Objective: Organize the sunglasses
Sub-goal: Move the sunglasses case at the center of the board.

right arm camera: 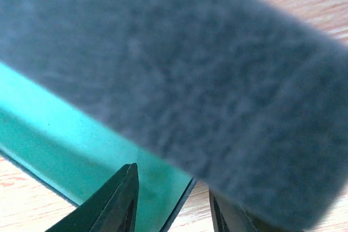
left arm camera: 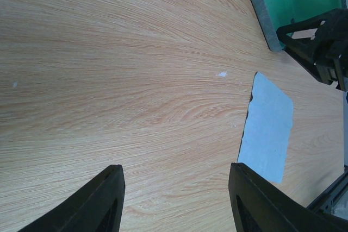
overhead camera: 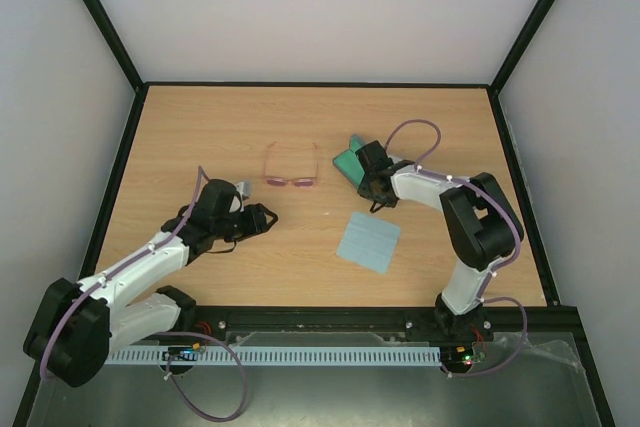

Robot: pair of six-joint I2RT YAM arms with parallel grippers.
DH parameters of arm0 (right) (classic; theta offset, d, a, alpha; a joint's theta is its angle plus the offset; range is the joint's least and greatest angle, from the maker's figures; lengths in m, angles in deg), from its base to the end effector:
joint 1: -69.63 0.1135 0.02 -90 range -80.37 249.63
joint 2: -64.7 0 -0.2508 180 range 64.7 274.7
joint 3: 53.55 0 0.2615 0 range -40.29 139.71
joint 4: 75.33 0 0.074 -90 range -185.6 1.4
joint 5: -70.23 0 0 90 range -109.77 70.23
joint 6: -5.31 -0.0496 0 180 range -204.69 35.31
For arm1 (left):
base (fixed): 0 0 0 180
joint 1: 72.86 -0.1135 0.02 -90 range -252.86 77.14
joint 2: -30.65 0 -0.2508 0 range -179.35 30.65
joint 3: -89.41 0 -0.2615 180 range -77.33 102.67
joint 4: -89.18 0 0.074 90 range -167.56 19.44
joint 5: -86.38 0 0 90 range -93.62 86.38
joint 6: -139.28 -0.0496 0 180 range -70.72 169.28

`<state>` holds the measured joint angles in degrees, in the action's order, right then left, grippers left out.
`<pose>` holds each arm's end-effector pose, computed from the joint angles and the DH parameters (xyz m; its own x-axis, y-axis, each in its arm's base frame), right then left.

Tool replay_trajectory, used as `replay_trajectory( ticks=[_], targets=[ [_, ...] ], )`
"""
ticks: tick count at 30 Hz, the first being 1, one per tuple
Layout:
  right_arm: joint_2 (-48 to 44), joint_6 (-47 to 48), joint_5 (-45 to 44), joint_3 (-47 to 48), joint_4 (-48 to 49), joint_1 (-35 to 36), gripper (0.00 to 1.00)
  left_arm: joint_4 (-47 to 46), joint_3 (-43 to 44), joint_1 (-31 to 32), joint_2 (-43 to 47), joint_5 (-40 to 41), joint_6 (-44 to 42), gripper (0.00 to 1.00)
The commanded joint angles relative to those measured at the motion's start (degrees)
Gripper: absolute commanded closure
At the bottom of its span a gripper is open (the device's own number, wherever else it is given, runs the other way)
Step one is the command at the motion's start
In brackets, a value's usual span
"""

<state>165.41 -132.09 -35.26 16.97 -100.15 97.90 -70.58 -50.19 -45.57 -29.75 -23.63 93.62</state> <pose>0.3255 0.1600 0.1286 -0.7251 0.4155 -0.5492 0.3135 0.9092 0.2740 0.2001 -0.1223 0.1642 -0.8739 -0.2881 -0.3915 0.0729 0.7186 -0.6916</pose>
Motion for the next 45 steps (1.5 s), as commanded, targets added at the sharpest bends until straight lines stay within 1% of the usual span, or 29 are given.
replay_trajectory(
  ticks=[1, 4, 8, 12, 18, 25, 32, 38, 45],
  targets=[
    [1.31, -0.63, 0.06, -1.05, -0.13, 0.16, 0.67, 0.49, -0.87, -0.47, 1.15, -0.51, -0.31, 0.45],
    [1.08, -0.42, 0.29, -2.27, 0.14, 0.23, 0.79, 0.61, -0.82, -0.53, 1.24, -0.48, -0.30, 0.45],
    [-1.29, 0.99, -0.95, -4.07, -0.94, 0.29, 0.86, 1.06, -0.62, -0.51, 1.48, -0.36, -0.30, 0.45],
    [-4.15, 4.07, -2.62, -5.18, -3.47, 0.29, 0.90, 1.53, -0.51, -0.48, 1.80, -0.10, -0.33, 0.45],
    [-8.81, 8.49, -3.82, -8.17, -6.42, 0.44, 0.92, 1.81, -0.47, -0.48, 2.06, -0.01, -0.30, 0.45],
    [-11.79, 12.64, -4.72, -9.51, -6.53, 3.78, 0.92, 2.29, -0.40, -0.48, 2.42, 0.02, -0.32, 0.45],
    [-10.07, 15.57, -4.29, -9.12, -3.90, 7.98, 0.92, 3.55, -0.15, -0.48, 3.46, 0.50, -0.29, 0.45],
    [-7.53, 16.12, -3.94, -7.71, -2.43, 7.99, 0.92, 3.47, -0.03, -0.48, 3.08, 0.67, -0.13, 0.45],
    [-2.73, 16.63, -4.12, -3.69, -1.63, 8.02, 0.91, 3.86, 1.01, -0.49, 2.03, 0.85, -0.54, 0.45]
  ],
)
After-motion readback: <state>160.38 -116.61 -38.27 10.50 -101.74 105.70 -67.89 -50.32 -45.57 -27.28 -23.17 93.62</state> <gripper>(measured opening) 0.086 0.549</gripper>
